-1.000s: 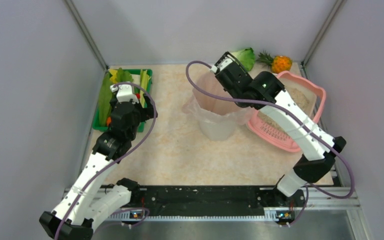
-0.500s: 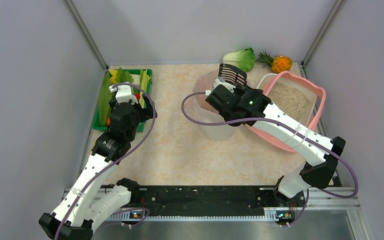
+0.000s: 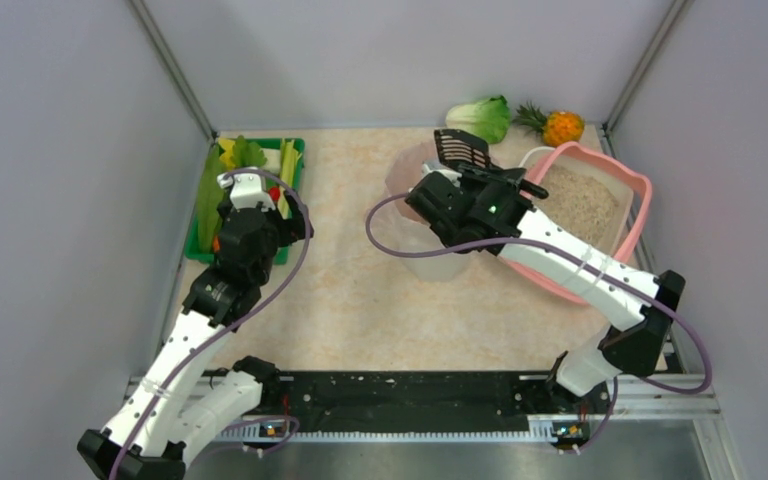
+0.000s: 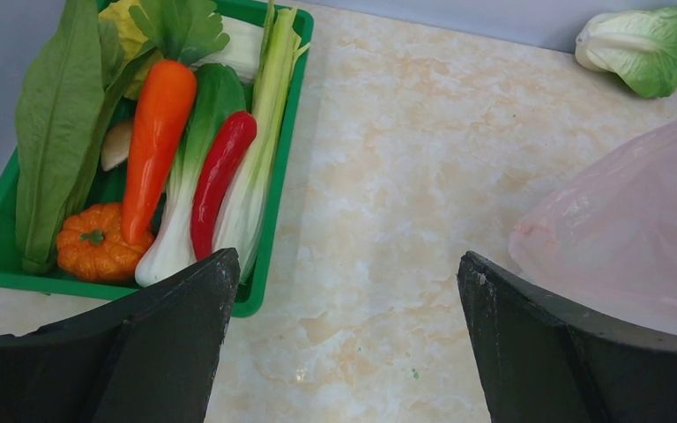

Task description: Clean the litter box

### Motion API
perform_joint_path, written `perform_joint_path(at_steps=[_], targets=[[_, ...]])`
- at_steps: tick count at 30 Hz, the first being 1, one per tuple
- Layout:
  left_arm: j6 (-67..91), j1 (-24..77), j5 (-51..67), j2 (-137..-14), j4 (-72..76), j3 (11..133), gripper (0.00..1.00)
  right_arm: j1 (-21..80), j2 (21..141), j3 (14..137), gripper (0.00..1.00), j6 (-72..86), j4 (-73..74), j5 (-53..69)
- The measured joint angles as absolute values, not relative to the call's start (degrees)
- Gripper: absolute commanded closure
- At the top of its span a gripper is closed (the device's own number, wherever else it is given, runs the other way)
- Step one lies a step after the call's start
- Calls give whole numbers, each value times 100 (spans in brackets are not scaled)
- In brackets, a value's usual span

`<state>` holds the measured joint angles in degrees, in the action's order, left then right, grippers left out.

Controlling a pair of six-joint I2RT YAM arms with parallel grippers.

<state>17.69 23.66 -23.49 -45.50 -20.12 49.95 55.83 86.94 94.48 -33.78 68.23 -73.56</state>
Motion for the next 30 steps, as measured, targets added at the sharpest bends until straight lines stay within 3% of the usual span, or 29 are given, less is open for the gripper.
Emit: perform_joint_path(at_steps=[25,30], targets=[[1769,2366,-2359,-4486,-1999,4932,1,5857,8340,8663,100,-4696,5787,-7443],[1782,2366,-2359,-4486,-1992,4932,1,5843,8167,8462,100,-5216,4998,-7500]])
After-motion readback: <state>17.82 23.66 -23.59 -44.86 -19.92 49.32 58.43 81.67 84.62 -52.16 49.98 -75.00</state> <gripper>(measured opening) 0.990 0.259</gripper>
